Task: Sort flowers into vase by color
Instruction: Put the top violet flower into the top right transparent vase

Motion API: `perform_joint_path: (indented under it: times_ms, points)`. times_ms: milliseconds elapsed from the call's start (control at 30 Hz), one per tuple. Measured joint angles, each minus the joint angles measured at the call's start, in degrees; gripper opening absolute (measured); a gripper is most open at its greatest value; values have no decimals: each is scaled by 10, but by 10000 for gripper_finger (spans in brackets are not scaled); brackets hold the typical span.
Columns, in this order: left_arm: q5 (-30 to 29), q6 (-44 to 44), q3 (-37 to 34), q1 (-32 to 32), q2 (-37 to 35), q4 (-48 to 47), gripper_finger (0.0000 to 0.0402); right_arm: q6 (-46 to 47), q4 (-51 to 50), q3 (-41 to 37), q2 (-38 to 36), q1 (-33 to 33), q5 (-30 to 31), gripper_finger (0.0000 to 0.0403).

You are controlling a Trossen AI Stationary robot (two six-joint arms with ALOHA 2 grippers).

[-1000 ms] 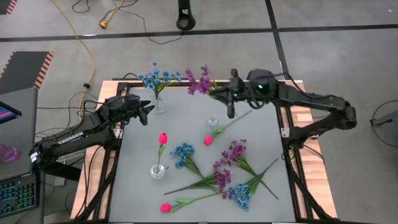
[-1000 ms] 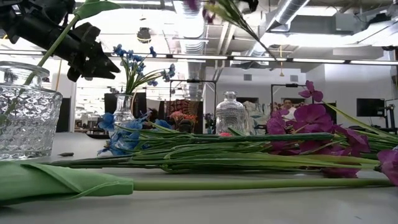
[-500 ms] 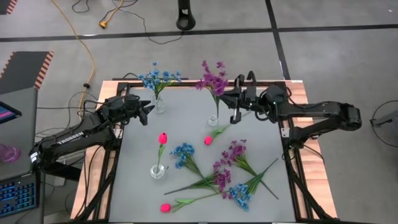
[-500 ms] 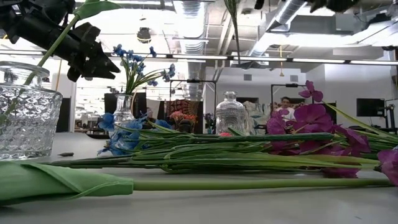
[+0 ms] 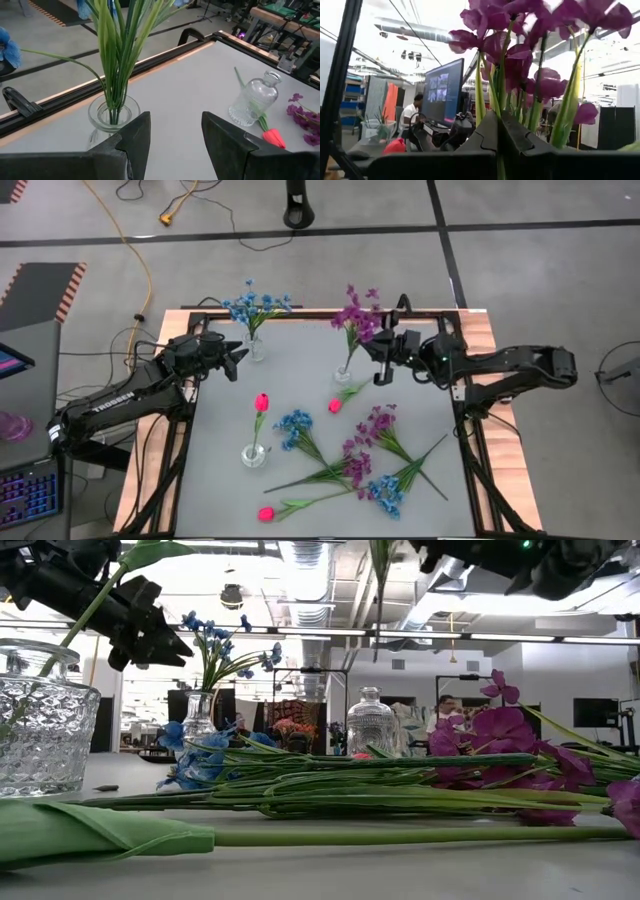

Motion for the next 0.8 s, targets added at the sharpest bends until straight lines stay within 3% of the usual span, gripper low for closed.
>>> perform_joint_path:
  times_ms: [300,567,800]
  points:
    - [-2,0,0,0,0,0,164,-10,99,0,97,-6,17,31]
    - [-2,0,0,0,0,0,164,-7,102,1,70,-9,17,30]
    - [-1,0,0,0,0,0,164,-12,11,1,28,-9,16,30]
